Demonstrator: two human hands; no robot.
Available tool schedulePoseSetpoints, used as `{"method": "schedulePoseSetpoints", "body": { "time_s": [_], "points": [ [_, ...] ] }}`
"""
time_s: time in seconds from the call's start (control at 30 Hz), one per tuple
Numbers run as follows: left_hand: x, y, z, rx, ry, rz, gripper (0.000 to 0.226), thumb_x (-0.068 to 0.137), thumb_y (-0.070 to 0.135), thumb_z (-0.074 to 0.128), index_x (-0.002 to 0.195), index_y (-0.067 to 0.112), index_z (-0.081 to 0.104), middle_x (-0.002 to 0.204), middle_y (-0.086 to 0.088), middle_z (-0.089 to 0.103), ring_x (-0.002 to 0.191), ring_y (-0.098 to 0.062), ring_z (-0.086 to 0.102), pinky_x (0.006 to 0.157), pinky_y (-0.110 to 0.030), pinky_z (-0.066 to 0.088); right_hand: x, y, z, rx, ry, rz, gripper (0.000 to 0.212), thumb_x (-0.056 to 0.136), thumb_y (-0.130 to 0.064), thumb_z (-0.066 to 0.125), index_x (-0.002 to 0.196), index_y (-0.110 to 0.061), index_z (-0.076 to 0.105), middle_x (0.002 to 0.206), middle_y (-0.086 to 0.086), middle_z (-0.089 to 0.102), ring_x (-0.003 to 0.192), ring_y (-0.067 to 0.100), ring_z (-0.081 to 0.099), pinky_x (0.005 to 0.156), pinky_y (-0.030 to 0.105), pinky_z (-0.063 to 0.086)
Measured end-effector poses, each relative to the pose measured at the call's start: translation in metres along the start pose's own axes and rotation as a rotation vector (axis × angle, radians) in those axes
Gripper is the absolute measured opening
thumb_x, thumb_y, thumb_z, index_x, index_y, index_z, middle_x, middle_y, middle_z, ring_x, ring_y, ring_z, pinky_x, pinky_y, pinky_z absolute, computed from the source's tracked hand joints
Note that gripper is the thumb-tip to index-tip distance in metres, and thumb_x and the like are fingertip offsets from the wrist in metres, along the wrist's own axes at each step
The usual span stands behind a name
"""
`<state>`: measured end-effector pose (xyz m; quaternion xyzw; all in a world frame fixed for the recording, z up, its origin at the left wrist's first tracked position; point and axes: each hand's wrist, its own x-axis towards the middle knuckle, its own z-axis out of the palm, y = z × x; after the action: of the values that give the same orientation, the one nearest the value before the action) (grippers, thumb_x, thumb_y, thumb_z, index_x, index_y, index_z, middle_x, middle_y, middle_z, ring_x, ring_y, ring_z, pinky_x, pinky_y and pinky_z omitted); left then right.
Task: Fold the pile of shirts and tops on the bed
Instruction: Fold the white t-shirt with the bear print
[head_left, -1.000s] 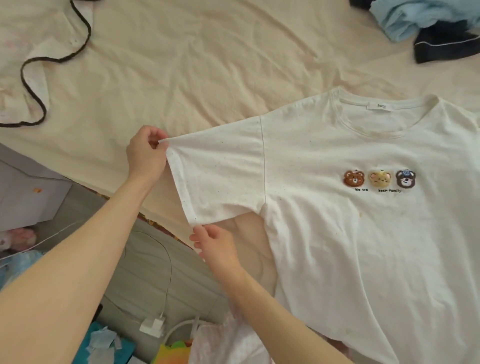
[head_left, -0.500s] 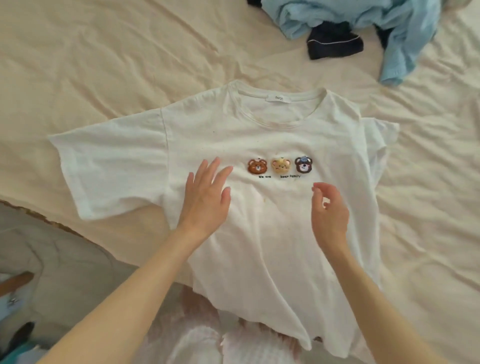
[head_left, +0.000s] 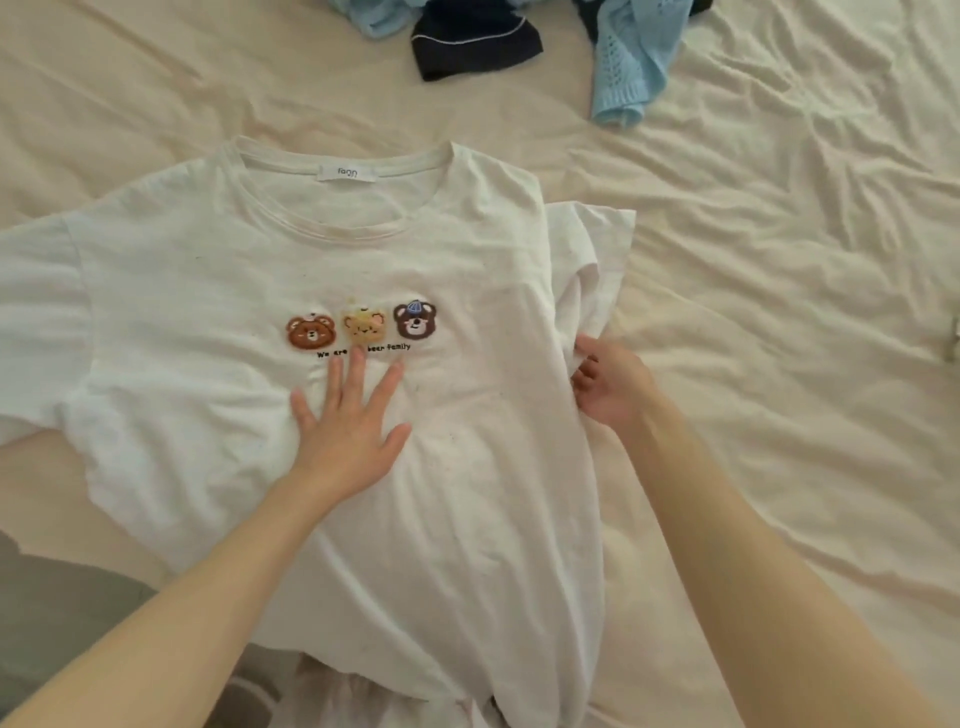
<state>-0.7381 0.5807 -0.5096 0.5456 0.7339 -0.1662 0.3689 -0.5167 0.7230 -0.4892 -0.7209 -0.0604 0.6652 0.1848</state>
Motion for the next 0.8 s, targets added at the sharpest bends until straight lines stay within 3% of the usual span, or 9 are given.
{"method": "schedulePoseSetpoints", "body": {
  "time_s": [0.1,0.2,0.33,0.4,0.5,0.57,0.63,0.7,0.8],
  "points": [
    [0.003,-0.001,-0.011,-0.006,-0.071,-0.021,0.066,0.096,0.049,0.033,0.147,0.039,-0.009,0.155,-0.002,-0.025,0.143,-0.024,-0.021,0.111,-0.061,0.003,0.006,-0.006,-0.015,-0.112,0.175,-0.250,0.016,0.085,-0.014,0.062,0.077,-0.001,0.059,0.067,0.002,0.058,0.060,0.015,0.054,0.055,0.027,0.043],
    [0.003,0.000,-0.014,-0.016,-0.086,-0.041,0.065,0.096,0.047,0.035,0.147,0.040,-0.005,0.155,0.000,-0.024,0.143,-0.022,-0.020,0.111,-0.061,0.005,0.002,-0.022,-0.048,-0.255,0.394,-0.610,0.029,0.087,-0.015,0.054,0.061,-0.012,0.042,0.062,-0.005,0.038,0.056,0.009,0.034,0.052,0.019,0.030],
    [0.002,0.011,-0.017,-0.043,-0.079,-0.094,0.064,0.096,0.041,0.040,0.148,0.039,0.002,0.156,0.001,-0.022,0.143,-0.022,-0.019,0.109,-0.062,0.008,-0.009,-0.038,-0.084,-0.404,0.542,-0.895,0.014,0.092,-0.014,0.049,0.079,-0.011,0.046,0.067,-0.010,0.041,0.059,0.011,0.036,0.056,0.010,0.033],
    [0.003,0.016,-0.019,-0.092,-0.087,-0.140,0.064,0.095,0.038,0.043,0.148,0.037,0.007,0.156,0.001,-0.019,0.144,-0.021,-0.017,0.110,-0.061,0.009,-0.001,-0.035,-0.089,-0.431,0.540,-0.852,0.010,0.092,-0.014,0.050,0.083,-0.011,0.048,0.068,-0.011,0.043,0.062,0.010,0.036,0.057,0.010,0.033],
    [0.005,0.023,-0.026,-0.141,-0.077,-0.192,0.059,0.094,0.033,0.046,0.146,0.034,0.017,0.158,-0.001,-0.009,0.145,-0.023,-0.008,0.110,-0.059,0.009,0.018,-0.030,-0.102,-0.205,0.518,-0.488,0.018,0.088,-0.012,0.054,0.071,-0.011,0.051,0.070,-0.004,0.048,0.075,0.018,0.049,0.062,0.022,0.042],
    [0.010,0.031,-0.035,-0.086,0.009,-0.225,0.049,0.094,0.030,0.046,0.141,0.027,0.030,0.154,-0.011,0.014,0.142,-0.028,0.014,0.110,-0.056,0.015,0.026,-0.026,-0.111,-0.057,0.476,-0.307,0.018,0.086,-0.011,0.056,0.069,-0.016,0.053,0.077,0.000,0.055,0.083,0.024,0.057,0.073,0.037,0.054],
    [0.016,0.048,-0.047,-0.070,0.158,-0.241,0.040,0.093,0.023,0.044,0.132,0.014,0.043,0.139,-0.018,0.036,0.128,-0.034,0.036,0.105,-0.050,0.027,0.026,-0.023,-0.116,-0.104,0.445,-0.287,0.014,0.084,-0.014,0.058,0.071,-0.017,0.057,0.083,0.002,0.060,0.089,0.028,0.062,0.081,0.046,0.056],
    [0.026,0.073,-0.060,-0.089,0.316,-0.172,0.034,0.091,0.017,0.045,0.124,0.007,0.050,0.128,-0.019,0.046,0.117,-0.036,0.044,0.097,-0.046,0.034,0.024,-0.019,-0.120,-0.102,0.407,-0.301,0.010,0.084,-0.015,0.059,0.074,-0.015,0.059,0.085,0.005,0.062,0.088,0.028,0.063,0.079,0.046,0.057],
    [0.049,0.127,-0.081,-0.088,0.490,0.104,0.030,0.092,0.014,0.046,0.120,0.008,0.056,0.122,-0.014,0.052,0.112,-0.034,0.047,0.091,-0.043,0.034,0.025,-0.015,-0.127,-0.084,0.322,-0.317,0.010,0.088,-0.013,0.057,0.079,-0.010,0.060,0.083,0.007,0.061,0.073,0.021,0.059,0.059,0.032,0.053]
  ]
}}
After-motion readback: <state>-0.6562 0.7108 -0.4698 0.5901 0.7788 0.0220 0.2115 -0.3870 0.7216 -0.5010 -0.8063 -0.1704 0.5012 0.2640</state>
